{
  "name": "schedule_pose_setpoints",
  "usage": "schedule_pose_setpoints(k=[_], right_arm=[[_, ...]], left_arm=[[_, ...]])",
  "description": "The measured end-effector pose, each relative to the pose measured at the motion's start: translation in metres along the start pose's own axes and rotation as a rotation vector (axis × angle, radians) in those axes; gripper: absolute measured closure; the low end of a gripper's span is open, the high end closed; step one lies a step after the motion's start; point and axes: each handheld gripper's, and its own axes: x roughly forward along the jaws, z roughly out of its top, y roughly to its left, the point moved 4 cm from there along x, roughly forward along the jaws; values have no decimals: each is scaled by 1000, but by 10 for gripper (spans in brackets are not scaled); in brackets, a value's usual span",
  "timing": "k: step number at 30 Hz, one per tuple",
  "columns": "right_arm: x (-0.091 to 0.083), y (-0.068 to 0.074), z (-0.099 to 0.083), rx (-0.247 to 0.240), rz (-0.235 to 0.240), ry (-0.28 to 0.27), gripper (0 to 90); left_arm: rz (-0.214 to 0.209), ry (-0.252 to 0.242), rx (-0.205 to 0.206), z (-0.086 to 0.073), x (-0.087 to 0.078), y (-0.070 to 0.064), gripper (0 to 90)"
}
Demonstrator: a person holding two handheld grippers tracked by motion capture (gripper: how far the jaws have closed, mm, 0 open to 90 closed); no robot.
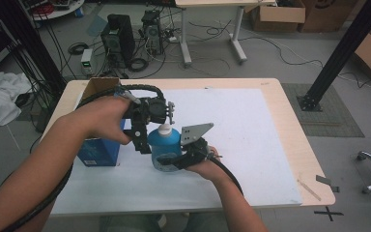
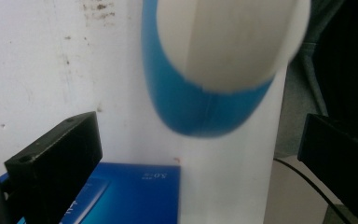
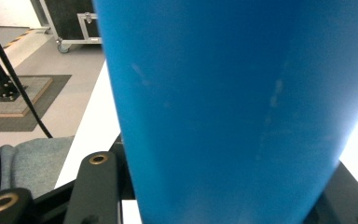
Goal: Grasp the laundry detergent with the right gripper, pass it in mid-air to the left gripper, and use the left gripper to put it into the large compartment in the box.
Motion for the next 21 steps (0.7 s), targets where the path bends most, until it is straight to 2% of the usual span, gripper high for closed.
schedule_pose_setpoints(k=[12,21], right_arm=[[17,3,12,-15,14,0,455],[22,2,19,-41,19,-19,456]], left_arm=[[-5,-8,17,11,8,-4,1],[10,3,27,10,12,-4,5]])
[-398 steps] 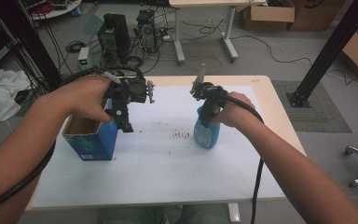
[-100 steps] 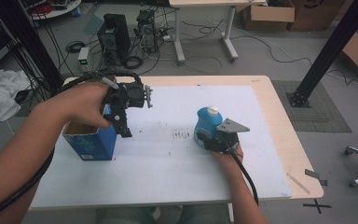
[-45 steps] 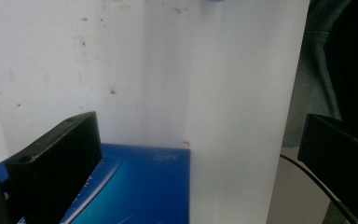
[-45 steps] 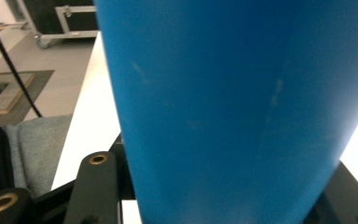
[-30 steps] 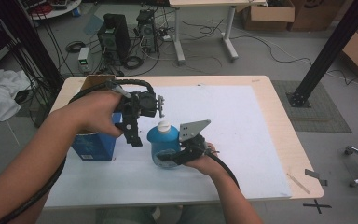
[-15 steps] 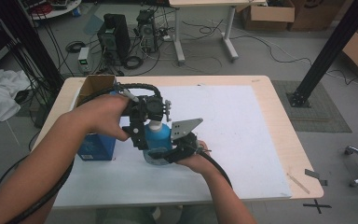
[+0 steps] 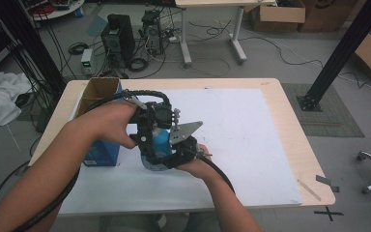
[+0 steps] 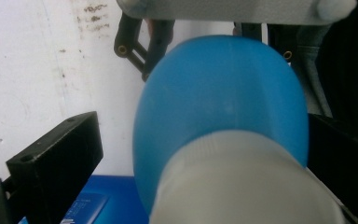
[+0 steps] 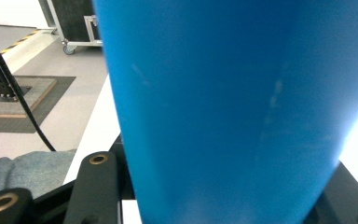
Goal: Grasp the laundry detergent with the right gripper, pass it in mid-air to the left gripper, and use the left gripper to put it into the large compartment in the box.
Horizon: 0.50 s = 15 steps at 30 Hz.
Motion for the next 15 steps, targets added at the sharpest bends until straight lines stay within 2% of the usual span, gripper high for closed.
schedule_pose_setpoints(k=[3,15], right_arm=[[1,-1,1,-11,-1,0,455],[1,-2,1,-3,-6,0,456]], left_arm=[[0,4,2,0,1,0,19],[9,18,22,4,0,-1,112]])
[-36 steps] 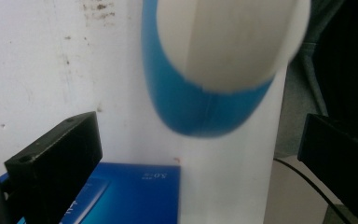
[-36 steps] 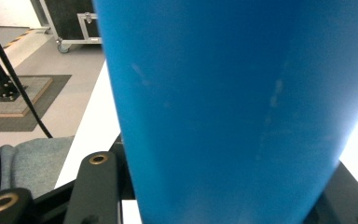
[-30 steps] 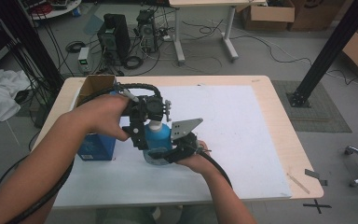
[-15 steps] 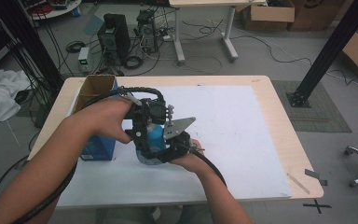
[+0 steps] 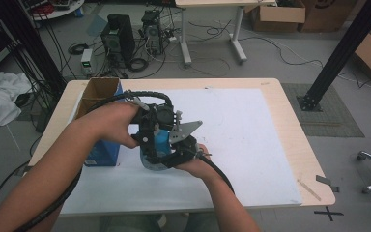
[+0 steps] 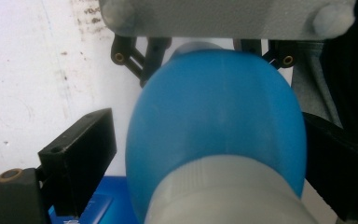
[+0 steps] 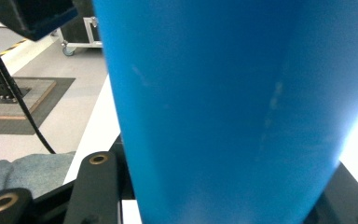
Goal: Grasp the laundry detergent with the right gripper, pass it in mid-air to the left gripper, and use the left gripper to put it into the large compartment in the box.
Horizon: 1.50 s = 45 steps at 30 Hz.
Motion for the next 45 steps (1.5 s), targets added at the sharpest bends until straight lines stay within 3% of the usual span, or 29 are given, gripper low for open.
schedule_pose_setpoints(k=[20,45], right_arm=[[0,1,0,22,7,-13,456],[1,-2,-1,27,0,-10,457]], left_arm=[[18,51,1,-1,1,1,233],[11,54,1,1,1,2,357]])
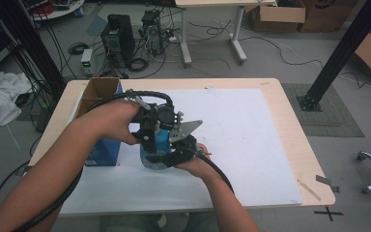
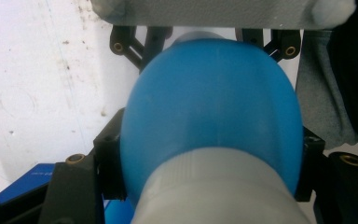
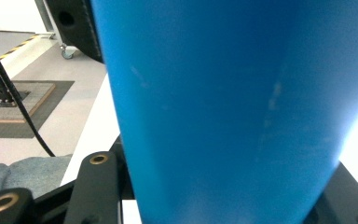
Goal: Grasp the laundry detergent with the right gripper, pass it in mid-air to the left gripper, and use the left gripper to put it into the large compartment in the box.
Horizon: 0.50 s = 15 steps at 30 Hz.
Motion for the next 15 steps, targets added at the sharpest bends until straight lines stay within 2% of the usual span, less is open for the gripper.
schedule_pose_setpoints(k=[3,4,5,7,10,15], right_arm=[[0,0,0,-2,0,-2,457],[0,1,0,18,4,8,457],[0,0,0,1,4,-2,457],[0,1,-1,15,5,6,457],[1,2,-1,8,16,5,457],[1,2,-1,-3,16,0,456]], left_arm=[[6,0,2,0,0,0,369],[4,2,2,0,0,0,371],[5,2,5,0,0,0,371],[5,3,13,0,0,-1,376],[-2,17,16,-1,1,-2,381],[17,21,13,0,0,-4,383]])
